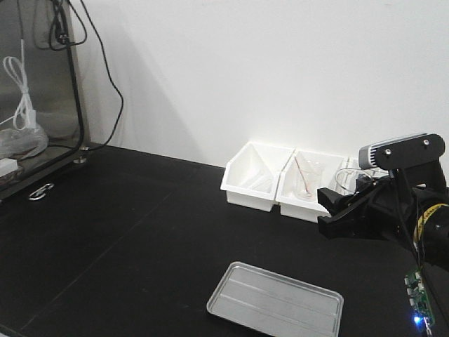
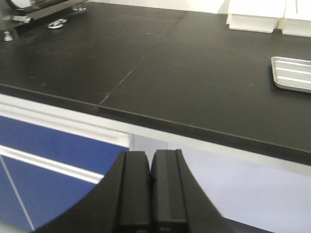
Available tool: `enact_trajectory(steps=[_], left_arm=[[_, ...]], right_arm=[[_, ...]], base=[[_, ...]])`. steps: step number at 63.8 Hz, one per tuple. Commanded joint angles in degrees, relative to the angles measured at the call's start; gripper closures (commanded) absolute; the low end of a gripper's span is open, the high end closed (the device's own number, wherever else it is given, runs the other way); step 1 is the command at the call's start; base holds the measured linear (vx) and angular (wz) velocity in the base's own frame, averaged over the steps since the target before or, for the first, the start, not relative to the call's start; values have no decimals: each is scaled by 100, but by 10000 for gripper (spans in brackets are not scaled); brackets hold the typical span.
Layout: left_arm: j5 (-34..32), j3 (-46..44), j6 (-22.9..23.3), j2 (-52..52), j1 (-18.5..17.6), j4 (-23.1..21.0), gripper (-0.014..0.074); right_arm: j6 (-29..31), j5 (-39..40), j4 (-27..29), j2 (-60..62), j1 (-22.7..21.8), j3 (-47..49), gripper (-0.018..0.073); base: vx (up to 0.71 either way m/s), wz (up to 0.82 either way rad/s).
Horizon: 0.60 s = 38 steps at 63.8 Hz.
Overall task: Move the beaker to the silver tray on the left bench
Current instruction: 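Hold the beaker in the right gripper while the base drives to the silver tray, then lower the held beaker onto the silver tray with the right gripper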
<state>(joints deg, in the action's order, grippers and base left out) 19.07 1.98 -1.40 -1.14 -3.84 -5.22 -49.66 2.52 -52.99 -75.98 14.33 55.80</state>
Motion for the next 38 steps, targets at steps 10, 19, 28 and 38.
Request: enact_trajectory(steps=[10, 19, 28, 38], left_arm=[[-478, 104, -2, -39, 11, -31, 595], [-478, 104, -2, -39, 11, -31, 595], [-478, 104, -2, -39, 11, -31, 595], [-478, 104, -2, -39, 11, -31, 595]], right_arm=[[3, 282, -36, 175, -4, 207, 573], [3, 330, -36, 175, -4, 207, 573], [3, 632, -36, 107, -4, 207, 573], [3, 994, -36, -347, -4, 207, 573]], base=[[5, -12], [1, -3], [0, 2], [0, 2]])
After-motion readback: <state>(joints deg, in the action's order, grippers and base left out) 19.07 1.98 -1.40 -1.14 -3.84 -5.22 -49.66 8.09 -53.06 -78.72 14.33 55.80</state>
